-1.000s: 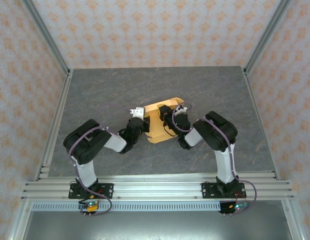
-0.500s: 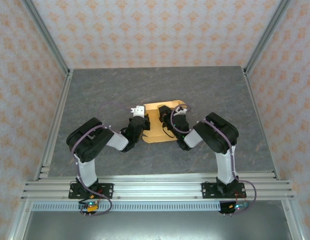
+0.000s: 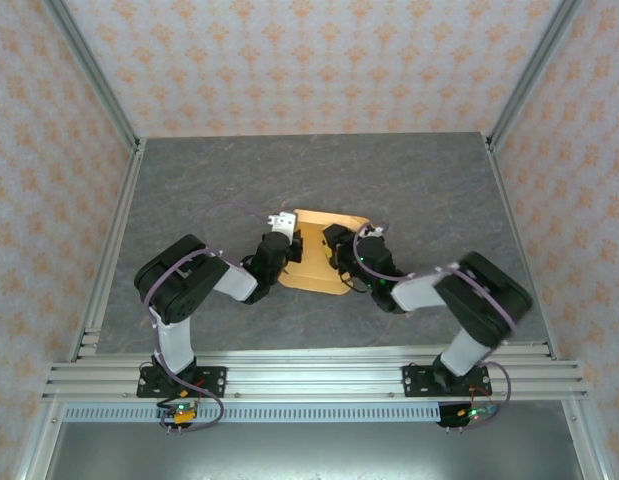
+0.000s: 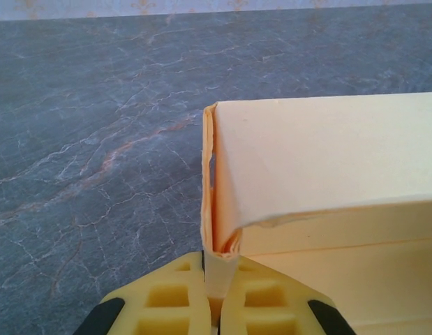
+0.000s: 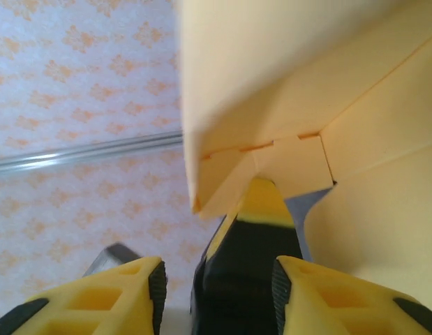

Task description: Fold the paper box

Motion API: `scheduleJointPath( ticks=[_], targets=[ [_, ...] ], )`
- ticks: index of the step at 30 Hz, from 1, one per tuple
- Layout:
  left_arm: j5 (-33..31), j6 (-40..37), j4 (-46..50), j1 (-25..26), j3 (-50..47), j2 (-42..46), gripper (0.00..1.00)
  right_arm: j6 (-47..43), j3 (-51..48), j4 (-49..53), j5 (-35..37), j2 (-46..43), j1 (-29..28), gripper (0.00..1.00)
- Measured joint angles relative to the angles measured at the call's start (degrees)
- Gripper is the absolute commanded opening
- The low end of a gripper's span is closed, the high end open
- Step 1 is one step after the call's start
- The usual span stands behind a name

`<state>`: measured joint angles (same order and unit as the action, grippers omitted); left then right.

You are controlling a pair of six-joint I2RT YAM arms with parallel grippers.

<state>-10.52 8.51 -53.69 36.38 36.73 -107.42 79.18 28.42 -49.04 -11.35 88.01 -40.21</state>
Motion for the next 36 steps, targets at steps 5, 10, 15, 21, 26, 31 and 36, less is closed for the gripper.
scheduleJointPath(
  ticks=[5,10,15,21,26,31,36],
  targets=[
    [2.14,-1.57,0.09,0.0,0.22,0.02,0.0,-12.98,5.9,26.99,2.38,-21.05,-0.04,0.69],
    [4.48,-1.79,0.07,-0.39,0.33,0.0,0.01,-24.57,13.94,42.77,2.75,-26.69,3.21,0.74],
    [7.67,-2.8,-0.13,-1.49,0.37,0.0,0.01,-38.53,27.91,56.11,-7.28,-12.41,13.22,0.69],
    [10.38,-4.02,-0.15,-2.4,0.44,0.0,0.02,-56.33,45.53,69.83,-14.67,7.02,16.11,0.62],
    [11.87,-5.4,-0.15,-2.4,0.48,0.0,0.03,-67.1,53.51,75.3,-23.87,17.86,16.09,0.62],
    [12.46,-5.6,-0.15,-2.4,0.63,0.0,0.03,-73.57,59.19,80.61,-30.69,24.48,16.09,0.58],
    [12.9,-5.55,-0.17,-2.43,1.09,-0.57,0.05,-74.97,60.0,81.18,-34.64,26.08,16.26,0.5]
  ],
)
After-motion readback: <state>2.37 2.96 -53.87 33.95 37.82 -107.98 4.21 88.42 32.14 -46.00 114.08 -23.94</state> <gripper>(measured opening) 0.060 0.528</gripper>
